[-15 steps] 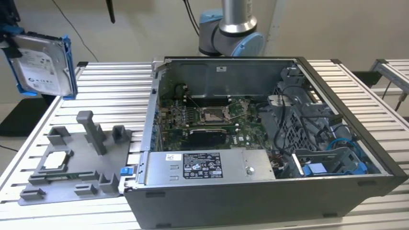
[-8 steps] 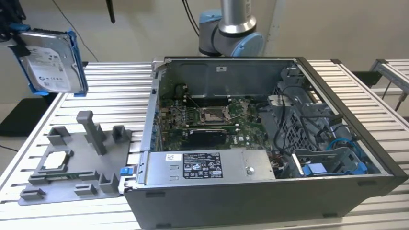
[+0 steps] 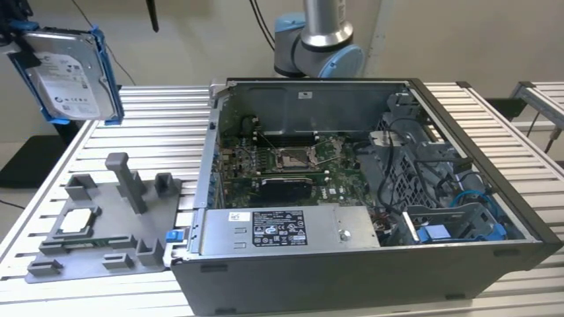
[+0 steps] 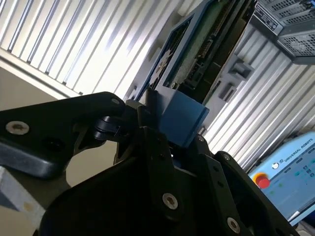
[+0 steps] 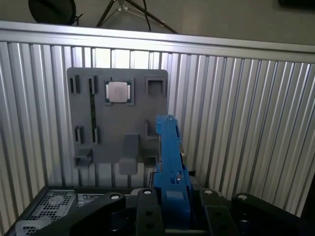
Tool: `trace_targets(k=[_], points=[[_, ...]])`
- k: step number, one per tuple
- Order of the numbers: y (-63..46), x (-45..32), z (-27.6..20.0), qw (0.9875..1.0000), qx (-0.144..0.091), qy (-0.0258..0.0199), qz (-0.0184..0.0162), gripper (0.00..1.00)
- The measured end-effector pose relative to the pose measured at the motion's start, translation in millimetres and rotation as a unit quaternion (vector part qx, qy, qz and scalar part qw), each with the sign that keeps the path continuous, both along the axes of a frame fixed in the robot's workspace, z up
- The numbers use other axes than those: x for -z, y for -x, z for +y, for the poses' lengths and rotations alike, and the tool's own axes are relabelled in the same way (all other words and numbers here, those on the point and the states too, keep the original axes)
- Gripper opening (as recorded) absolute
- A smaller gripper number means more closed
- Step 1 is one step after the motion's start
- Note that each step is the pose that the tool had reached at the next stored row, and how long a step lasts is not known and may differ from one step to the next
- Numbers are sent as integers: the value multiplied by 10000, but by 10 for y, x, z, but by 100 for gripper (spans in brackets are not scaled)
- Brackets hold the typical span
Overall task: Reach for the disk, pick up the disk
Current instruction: 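Pick up the disk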
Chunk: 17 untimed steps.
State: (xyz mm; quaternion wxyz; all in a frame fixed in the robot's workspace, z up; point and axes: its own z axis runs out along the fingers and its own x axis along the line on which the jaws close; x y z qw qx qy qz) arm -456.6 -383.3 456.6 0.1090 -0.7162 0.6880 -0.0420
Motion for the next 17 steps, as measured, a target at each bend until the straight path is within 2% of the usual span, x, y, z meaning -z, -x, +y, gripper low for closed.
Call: trace_targets(k=[5,11,14,17], points=[[5,-104,0,9999,-41,-3,-94,0],[10,-229,0,9998,-64,-9,-190,0],[13,-302,0,9997,-73,-12,-230,0],[17,-387,0,9996,-78,-16,-254,0]])
